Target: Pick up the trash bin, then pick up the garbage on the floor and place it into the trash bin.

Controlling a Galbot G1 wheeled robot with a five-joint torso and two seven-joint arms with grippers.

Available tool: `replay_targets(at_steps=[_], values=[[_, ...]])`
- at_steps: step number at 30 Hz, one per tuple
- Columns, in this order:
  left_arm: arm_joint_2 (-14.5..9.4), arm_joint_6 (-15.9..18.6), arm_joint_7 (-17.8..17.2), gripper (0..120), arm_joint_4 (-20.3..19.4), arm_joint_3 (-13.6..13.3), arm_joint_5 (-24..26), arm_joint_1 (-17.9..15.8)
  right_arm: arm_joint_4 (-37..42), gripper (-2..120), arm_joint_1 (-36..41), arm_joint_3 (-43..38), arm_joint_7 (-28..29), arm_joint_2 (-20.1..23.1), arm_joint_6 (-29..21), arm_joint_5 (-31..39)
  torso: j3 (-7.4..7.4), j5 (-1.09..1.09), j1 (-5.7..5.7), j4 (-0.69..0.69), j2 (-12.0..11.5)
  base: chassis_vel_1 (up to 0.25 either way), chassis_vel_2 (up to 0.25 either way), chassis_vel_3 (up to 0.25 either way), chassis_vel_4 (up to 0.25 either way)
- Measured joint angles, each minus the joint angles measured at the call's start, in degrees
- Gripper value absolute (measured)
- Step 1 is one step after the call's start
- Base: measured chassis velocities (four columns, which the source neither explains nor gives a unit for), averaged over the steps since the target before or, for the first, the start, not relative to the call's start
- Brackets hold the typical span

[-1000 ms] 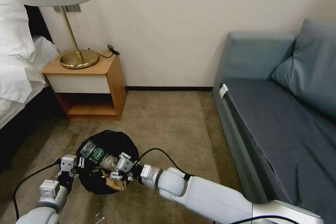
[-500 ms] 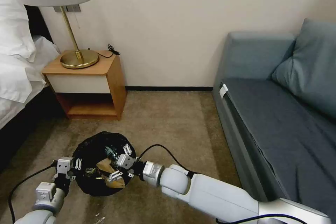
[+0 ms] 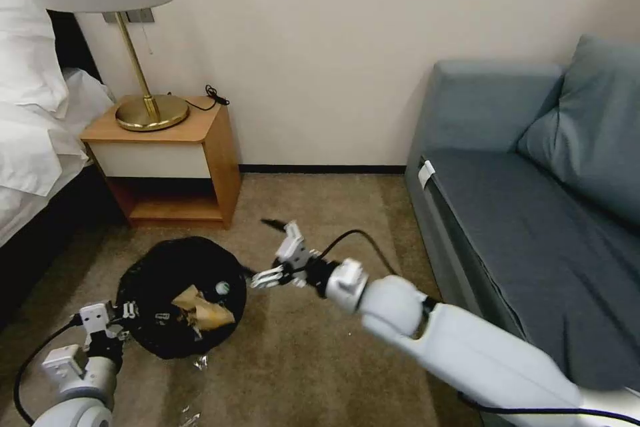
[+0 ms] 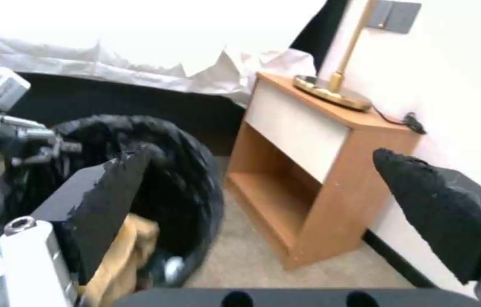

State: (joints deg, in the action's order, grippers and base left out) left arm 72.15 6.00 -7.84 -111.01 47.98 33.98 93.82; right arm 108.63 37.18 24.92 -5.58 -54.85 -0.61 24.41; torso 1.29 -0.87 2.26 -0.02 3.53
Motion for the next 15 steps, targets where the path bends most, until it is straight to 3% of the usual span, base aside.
replay_targets(at_steps=[4,7,8,10,15], values=[[1.3,0.0,-3.4,4,1.1,0.4,2.8,-1.6,1.6,100,2.6,-3.1,-2.1,2.1,0.4,-0.1,0.00,0.01,0.00,0.01,0.0,0.000,0.000,0.000,0.000],[3.1,1.0,-9.0,4,2.1,0.3,6.2,-4.0,3.6,100,7.1,-6.5,-4.1,4.3,1.0,-0.9,0.00,0.00,0.00,0.00,0.0,0.000,0.000,0.000,0.000],[3.1,1.0,-9.0,4,2.1,0.3,6.2,-4.0,3.6,100,7.1,-6.5,-4.1,4.3,1.0,-0.9,0.00,0.00,0.00,0.00,0.0,0.000,0.000,0.000,0.000],[3.6,1.9,-12.4,4,2.8,0.0,8.7,-5.9,4.3,100,9.6,-8.0,-5.0,5.2,1.6,-1.7,0.00,0.00,0.00,0.00,0.0,0.000,0.000,0.000,0.000],[4.2,3.2,-15.6,4,3.0,-0.5,14.2,-8.2,5.4,100,13.4,-10.1,-7.1,6.1,1.5,-2.8,0.00,-0.01,0.00,0.01,0.0,0.000,0.000,0.000,0.000]])
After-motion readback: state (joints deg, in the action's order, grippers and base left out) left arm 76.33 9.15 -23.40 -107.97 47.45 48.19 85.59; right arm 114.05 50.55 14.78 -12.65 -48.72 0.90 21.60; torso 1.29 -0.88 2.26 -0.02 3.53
